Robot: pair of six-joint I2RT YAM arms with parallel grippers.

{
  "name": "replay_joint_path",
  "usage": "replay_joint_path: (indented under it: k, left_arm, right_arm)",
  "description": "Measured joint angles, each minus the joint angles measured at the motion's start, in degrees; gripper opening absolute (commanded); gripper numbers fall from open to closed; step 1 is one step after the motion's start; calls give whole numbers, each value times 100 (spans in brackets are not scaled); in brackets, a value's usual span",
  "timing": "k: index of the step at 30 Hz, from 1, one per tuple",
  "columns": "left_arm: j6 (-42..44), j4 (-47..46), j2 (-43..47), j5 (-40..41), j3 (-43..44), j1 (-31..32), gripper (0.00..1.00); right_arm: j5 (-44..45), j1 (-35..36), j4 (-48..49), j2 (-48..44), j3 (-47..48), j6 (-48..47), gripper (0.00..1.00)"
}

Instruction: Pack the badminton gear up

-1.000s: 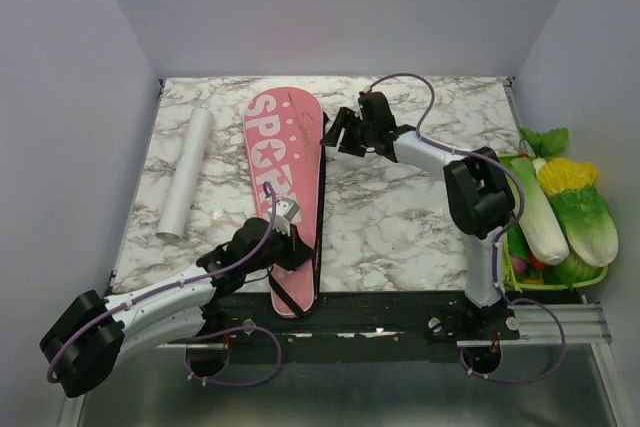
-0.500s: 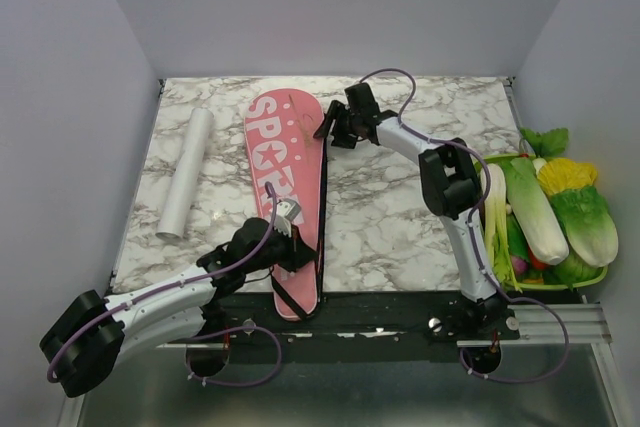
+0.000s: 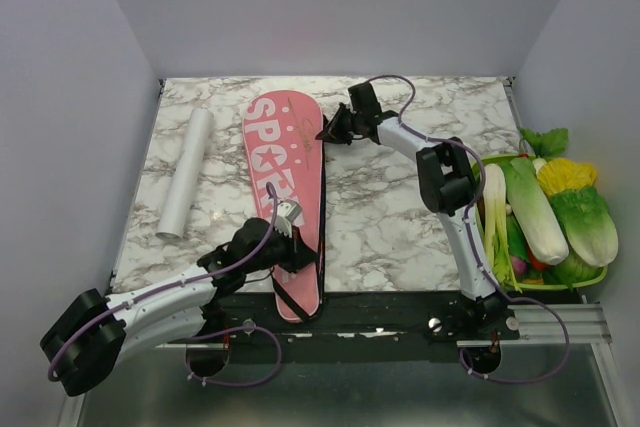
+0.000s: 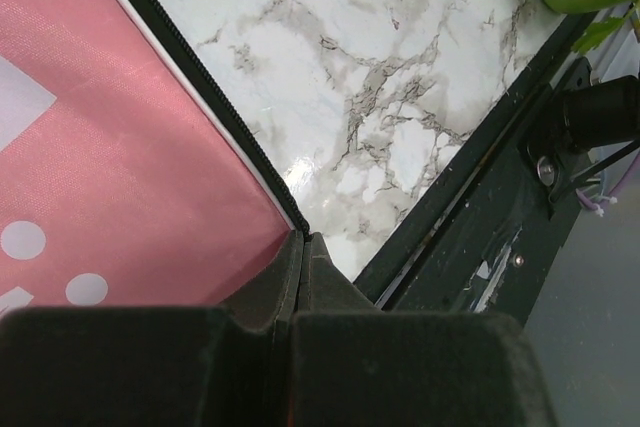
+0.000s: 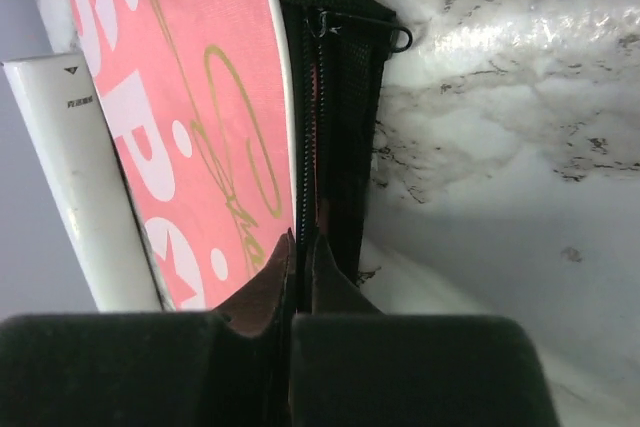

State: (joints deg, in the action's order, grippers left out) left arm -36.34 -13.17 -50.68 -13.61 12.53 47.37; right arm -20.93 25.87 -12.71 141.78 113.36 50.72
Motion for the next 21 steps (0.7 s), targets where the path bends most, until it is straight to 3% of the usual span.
replay_joint_path:
  k: [5,11,17,21]
  left_arm:
    - [-39,-48,-166,-11,-17,4,0]
    - [-118,70,-350,-44,-2,76,1]
    - [-170,221,-450,-221,481,92,18]
    - [-313,-125,-852,-511,997,286,18]
  right_arm:
    - [-157,-94,778,-116,-649,514,1]
    - [280,-439,1753,-1248,-2660,1082,1]
    - [988,-977,2264,-2291,-4284,1598,0]
    - [1322,-1261,2411,-2743,-4962,1882,0]
